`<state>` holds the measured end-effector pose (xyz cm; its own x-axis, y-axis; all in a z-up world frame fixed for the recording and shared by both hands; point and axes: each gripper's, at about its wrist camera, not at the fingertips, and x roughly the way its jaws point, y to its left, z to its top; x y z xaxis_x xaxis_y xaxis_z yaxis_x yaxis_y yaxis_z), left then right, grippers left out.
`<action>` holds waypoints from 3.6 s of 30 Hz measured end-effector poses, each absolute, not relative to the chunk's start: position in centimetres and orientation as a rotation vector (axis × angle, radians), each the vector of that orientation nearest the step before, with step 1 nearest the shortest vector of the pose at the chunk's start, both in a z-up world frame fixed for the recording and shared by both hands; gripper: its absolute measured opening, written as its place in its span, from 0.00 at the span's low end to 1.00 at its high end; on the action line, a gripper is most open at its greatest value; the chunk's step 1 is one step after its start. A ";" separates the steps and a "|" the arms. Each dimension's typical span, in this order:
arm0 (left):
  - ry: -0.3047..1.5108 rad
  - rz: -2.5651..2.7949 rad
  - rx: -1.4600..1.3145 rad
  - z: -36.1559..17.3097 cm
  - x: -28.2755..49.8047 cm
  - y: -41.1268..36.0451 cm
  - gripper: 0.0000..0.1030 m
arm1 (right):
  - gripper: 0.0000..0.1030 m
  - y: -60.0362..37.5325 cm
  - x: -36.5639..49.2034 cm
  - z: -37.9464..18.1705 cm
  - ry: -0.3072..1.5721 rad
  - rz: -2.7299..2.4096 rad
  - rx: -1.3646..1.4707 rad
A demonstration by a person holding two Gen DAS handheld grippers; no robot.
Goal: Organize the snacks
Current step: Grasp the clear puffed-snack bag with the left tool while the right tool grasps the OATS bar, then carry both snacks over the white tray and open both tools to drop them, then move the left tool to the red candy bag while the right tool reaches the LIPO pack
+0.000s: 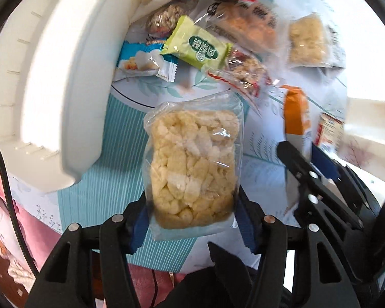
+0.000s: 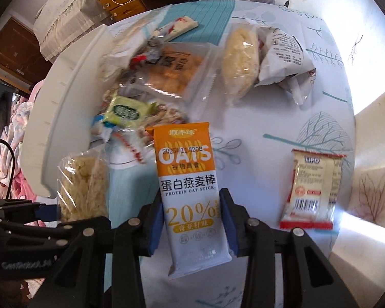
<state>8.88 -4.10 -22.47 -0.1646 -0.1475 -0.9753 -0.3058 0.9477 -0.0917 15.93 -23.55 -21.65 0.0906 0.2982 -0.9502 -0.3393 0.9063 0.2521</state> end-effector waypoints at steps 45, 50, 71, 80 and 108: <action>1.147 0.023 -0.119 -9.3 8.8 18.3 0.56 | 0.42 -3.6 9.6 -10.3 1.172 0.435 0.416; 1.175 0.062 -0.160 -10.4 9.2 20.0 0.62 | 0.44 -3.0 9.6 -11.0 1.195 0.438 0.428; 1.172 -0.039 -0.193 -10.3 7.9 16.2 0.82 | 0.72 -6.1 7.0 -10.3 1.188 0.368 0.368; 1.187 -0.069 -0.181 -10.0 8.3 10.9 0.82 | 0.72 -10.7 6.2 -10.4 1.186 0.363 0.313; 1.271 -0.004 -0.289 -13.0 12.6 -4.6 0.87 | 0.72 -30.7 10.8 -13.6 1.229 0.140 0.150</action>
<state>12.65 -4.55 -13.03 0.3001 -0.1625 -0.9400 -0.1562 0.9637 -0.2165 10.77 -30.69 -13.56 0.3286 0.1879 -0.9256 -0.0257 0.9814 0.1901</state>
